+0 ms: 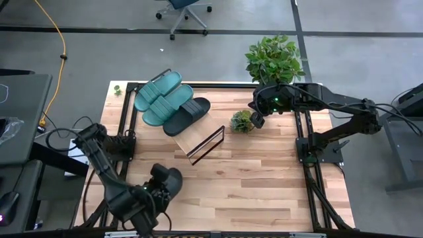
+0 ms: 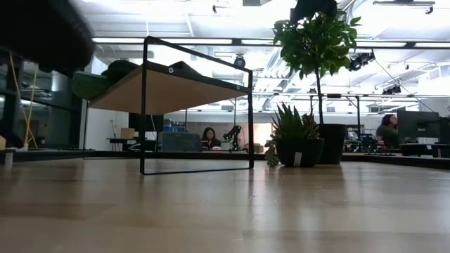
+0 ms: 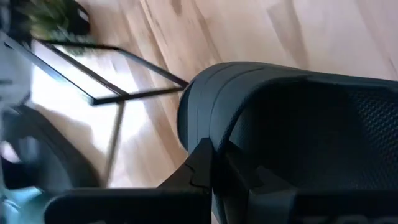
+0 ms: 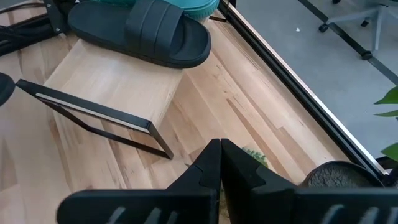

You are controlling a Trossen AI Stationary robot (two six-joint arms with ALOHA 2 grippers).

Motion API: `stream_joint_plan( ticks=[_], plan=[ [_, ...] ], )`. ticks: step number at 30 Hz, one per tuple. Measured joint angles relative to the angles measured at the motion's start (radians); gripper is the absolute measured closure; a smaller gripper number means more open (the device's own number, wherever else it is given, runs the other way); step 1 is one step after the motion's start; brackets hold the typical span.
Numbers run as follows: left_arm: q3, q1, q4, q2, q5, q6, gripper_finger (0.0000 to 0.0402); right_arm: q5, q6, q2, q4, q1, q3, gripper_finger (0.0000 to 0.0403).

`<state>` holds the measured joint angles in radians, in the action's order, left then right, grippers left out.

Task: Pick and place slippers onto the shelf
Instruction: Put the black pair of slippers on the shelf

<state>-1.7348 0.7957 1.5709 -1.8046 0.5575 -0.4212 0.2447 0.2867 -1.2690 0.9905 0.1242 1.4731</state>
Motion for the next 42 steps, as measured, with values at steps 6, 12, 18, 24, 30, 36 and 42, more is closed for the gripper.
stream_joint_plan(
  ticks=[6,12,18,24,30,36,42],
  plan=[
    [-0.04,-0.06,0.0,0.0,0.068,0.141,0.04,0.0,0.0,0.0,0.0,0.0,0.0,0.0402],
    [-0.091,-0.142,0.0,0.0,0.165,0.301,0.04,-0.001,0.002,0.0,0.001,0.0,0.0,0.0402],
    [-0.186,-0.211,0.001,0.0,0.229,0.434,0.04,-0.001,0.018,0.0,0.001,0.0,0.0,0.0402],
    [-0.299,-0.226,0.001,0.0,0.237,0.578,0.04,0.004,0.026,0.0,0.015,0.0,0.0,0.0402],
    [-0.363,-0.268,0.0,0.003,0.378,0.738,0.04,0.019,0.026,0.0,0.015,0.0,0.0,0.0402],
    [-0.363,-0.385,0.001,0.002,0.327,0.837,0.0401,0.021,0.026,0.0,0.015,0.0,0.0,0.0402],
    [-0.363,-0.51,0.001,0.002,0.327,0.947,0.0401,0.021,0.028,0.0,0.015,0.0,0.0,0.0402]
  ],
)
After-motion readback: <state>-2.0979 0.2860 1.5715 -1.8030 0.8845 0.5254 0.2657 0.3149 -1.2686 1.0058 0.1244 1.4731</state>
